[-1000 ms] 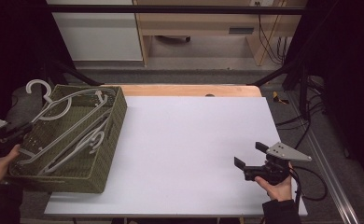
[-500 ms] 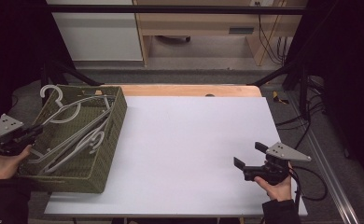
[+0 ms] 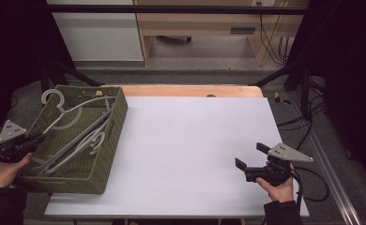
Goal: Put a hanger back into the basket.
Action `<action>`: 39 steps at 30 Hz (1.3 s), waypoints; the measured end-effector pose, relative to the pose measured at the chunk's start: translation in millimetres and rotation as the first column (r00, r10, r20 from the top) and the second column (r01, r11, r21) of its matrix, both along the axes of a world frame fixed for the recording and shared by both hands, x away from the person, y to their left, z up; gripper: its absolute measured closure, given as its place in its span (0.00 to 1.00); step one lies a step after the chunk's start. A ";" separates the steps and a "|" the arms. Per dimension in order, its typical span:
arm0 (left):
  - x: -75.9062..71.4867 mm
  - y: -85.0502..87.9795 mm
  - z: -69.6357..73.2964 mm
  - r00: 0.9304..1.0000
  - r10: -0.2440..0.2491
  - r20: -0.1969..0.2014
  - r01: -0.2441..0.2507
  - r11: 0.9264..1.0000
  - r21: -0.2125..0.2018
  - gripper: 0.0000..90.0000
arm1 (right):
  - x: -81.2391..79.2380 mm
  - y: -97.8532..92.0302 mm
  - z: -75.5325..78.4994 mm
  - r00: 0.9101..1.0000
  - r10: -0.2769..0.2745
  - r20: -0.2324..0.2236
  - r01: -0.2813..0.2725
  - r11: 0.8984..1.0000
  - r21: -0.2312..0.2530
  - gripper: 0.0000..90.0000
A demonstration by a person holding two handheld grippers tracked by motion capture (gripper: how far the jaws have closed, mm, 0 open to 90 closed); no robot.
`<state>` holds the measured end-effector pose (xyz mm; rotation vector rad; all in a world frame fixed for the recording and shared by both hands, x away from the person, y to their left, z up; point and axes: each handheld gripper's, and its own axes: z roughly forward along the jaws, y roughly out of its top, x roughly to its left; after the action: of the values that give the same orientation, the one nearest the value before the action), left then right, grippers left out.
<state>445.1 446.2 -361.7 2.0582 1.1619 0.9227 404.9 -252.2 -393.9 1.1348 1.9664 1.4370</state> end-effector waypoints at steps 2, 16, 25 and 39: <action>-5.9 -5.6 -2.0 1.000 -0.018 -0.009 0.018 1.000 0.001 0.89 | -0.1 0.1 0.3 1.000 0.001 0.002 -0.001 1.000 0.000 0.01; -19.2 -31.3 -0.7 0.977 -0.090 -0.192 0.083 0.996 -0.042 0.80 | -1.4 -1.0 2.3 1.000 -0.003 0.013 0.002 1.000 0.007 0.01; -30.2 -48.1 3.6 0.993 -0.095 -0.067 0.085 0.986 -0.141 0.61 | -1.4 0.1 2.2 1.000 -0.002 0.009 0.002 1.000 0.007 0.01; -44.4 -112.0 14.6 0.964 -0.243 0.105 0.264 0.904 -0.335 0.21 | -3.5 -4.1 4.9 1.000 -0.012 0.025 0.011 1.000 0.015 0.01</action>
<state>400.7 334.2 -347.1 1.8245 0.9194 0.6002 401.4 -256.3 -389.0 1.1274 1.9317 1.4556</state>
